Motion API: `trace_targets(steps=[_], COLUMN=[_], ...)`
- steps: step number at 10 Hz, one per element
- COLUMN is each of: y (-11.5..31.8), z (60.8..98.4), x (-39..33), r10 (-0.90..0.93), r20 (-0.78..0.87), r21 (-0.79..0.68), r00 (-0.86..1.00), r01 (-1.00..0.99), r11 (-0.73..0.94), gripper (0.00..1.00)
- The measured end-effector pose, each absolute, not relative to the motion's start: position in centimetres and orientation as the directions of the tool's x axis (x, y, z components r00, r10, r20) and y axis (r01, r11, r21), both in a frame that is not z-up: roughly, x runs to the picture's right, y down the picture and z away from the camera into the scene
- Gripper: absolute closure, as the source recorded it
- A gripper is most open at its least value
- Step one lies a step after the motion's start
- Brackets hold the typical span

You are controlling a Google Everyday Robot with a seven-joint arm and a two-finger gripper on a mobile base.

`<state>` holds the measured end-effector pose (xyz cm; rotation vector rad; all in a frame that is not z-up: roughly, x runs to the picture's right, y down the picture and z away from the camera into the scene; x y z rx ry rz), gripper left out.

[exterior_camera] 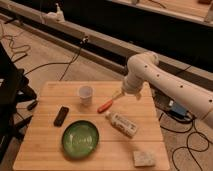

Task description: Stand the bottle upright

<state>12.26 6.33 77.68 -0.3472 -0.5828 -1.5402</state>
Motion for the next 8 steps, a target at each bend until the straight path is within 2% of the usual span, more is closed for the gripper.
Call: trace_targets(steps=[2,8], y=[7.9,8.4], z=[78.5,79.5], x=[11.2,11.0], r10=[-0.856,-0.849], r20=[0.502,0.498], r21=[0.107,0.101], r00=[-0.125,-0.175], r01=[0.991,0.984], r11=[-0.081,-0.144], gripper=[0.20,0.20])
